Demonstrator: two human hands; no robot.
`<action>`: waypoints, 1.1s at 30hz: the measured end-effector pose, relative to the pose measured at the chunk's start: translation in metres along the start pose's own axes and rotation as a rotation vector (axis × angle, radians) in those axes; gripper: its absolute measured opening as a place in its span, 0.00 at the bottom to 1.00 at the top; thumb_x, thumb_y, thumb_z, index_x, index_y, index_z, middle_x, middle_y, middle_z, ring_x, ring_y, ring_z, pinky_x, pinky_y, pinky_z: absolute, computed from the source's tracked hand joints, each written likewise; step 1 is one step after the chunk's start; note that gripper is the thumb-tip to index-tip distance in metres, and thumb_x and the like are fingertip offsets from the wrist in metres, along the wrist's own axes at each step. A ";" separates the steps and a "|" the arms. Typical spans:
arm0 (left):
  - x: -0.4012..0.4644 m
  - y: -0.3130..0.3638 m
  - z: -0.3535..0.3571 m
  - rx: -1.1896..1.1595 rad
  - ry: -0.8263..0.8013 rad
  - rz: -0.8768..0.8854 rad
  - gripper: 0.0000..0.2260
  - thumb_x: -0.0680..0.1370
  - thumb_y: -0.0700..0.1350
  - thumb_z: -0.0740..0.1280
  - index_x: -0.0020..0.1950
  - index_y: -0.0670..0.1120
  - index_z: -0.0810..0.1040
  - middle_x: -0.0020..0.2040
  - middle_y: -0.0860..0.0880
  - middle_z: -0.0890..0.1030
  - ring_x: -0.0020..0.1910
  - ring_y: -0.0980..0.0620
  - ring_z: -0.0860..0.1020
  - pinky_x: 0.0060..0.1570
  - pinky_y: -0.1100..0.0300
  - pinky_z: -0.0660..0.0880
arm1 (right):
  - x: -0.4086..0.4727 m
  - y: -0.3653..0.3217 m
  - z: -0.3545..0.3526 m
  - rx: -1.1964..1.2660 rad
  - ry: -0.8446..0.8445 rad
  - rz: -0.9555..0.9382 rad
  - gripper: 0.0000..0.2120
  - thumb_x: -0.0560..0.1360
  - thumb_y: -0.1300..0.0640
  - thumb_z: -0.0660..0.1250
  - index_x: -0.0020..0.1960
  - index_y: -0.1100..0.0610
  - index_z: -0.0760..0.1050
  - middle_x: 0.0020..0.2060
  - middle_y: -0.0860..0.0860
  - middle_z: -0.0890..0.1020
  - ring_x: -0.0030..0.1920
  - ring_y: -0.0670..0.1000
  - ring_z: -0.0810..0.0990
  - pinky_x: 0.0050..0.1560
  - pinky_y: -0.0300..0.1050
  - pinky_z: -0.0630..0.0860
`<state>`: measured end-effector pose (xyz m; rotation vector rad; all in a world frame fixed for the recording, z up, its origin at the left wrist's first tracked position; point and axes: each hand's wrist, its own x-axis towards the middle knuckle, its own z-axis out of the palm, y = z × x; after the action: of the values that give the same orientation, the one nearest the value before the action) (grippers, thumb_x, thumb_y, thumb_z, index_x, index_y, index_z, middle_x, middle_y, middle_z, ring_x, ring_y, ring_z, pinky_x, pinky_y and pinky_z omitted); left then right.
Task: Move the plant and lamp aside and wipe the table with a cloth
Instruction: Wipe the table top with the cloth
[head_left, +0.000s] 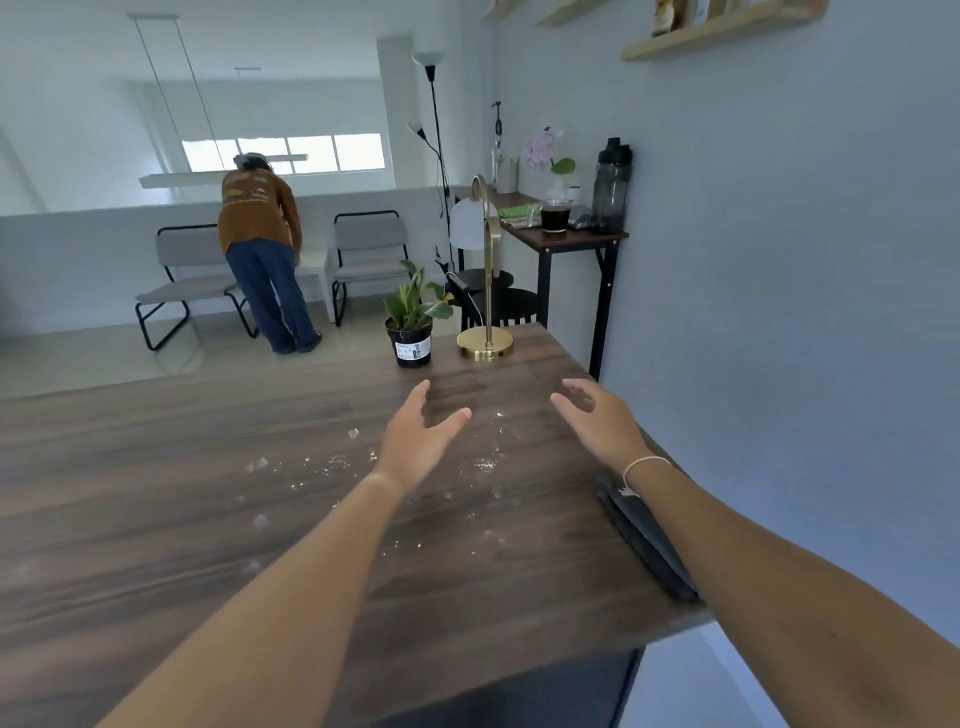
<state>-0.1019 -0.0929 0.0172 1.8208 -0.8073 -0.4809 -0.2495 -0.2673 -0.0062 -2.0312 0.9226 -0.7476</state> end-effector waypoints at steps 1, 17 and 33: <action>-0.011 -0.003 -0.001 0.001 -0.007 0.010 0.35 0.74 0.53 0.68 0.76 0.50 0.54 0.76 0.48 0.61 0.73 0.47 0.63 0.70 0.51 0.63 | -0.012 0.000 -0.006 -0.036 -0.001 -0.005 0.21 0.75 0.45 0.63 0.66 0.51 0.71 0.66 0.49 0.73 0.67 0.50 0.70 0.66 0.48 0.66; -0.108 -0.032 0.019 0.147 -0.089 0.027 0.31 0.75 0.55 0.66 0.75 0.52 0.59 0.75 0.51 0.64 0.74 0.51 0.62 0.73 0.51 0.60 | -0.135 0.046 -0.052 -0.569 -0.049 0.117 0.29 0.73 0.37 0.59 0.70 0.49 0.64 0.71 0.52 0.66 0.71 0.55 0.63 0.71 0.54 0.59; -0.099 -0.040 0.010 0.340 0.111 -0.066 0.27 0.77 0.53 0.63 0.74 0.48 0.62 0.73 0.49 0.68 0.72 0.50 0.64 0.71 0.55 0.59 | -0.072 0.064 -0.027 -0.645 0.036 0.009 0.20 0.78 0.55 0.54 0.70 0.51 0.63 0.60 0.58 0.77 0.58 0.63 0.72 0.60 0.57 0.68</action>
<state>-0.1650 -0.0192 -0.0284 2.1727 -0.7891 -0.2930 -0.3329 -0.2489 -0.0583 -2.5643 1.3149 -0.5184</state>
